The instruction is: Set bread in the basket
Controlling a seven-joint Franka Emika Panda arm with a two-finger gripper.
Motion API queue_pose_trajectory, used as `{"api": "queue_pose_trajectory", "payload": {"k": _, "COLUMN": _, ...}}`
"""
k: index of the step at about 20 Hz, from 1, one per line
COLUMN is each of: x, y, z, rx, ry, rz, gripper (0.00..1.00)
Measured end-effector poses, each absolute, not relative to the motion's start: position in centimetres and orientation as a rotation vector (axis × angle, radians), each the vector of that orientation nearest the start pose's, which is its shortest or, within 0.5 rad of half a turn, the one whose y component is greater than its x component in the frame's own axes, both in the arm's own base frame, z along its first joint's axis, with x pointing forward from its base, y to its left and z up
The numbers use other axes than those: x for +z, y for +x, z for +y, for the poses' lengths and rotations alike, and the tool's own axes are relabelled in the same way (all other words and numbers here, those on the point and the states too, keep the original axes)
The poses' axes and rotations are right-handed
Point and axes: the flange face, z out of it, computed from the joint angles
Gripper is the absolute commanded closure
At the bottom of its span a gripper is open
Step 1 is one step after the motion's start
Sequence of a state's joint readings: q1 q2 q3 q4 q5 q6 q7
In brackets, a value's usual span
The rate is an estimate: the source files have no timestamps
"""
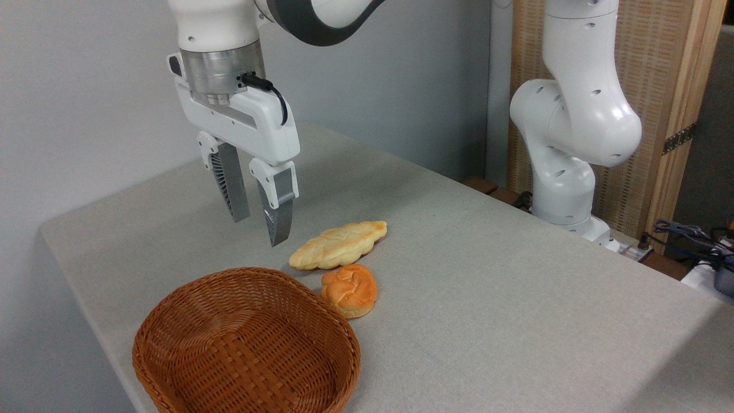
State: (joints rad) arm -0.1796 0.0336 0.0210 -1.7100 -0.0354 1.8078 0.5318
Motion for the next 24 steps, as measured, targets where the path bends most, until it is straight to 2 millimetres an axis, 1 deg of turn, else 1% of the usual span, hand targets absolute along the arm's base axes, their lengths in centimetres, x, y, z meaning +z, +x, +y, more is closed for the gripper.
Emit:
{"api": "queue_pose_trajectory", "payload": {"k": 20, "x": 56.01, "y": 57.27, "z": -9.28, "rx": -0.109, "ry": -2.98, "rz": 1.054, "gripper": 0.0}}
{"api": "queue_pose_trajectory", "payload": {"k": 24, "x": 55.82, "y": 57.14, "z": -9.76, "rx": -0.098, "ry": -2.978, "rz": 1.067, "gripper": 0.0}}
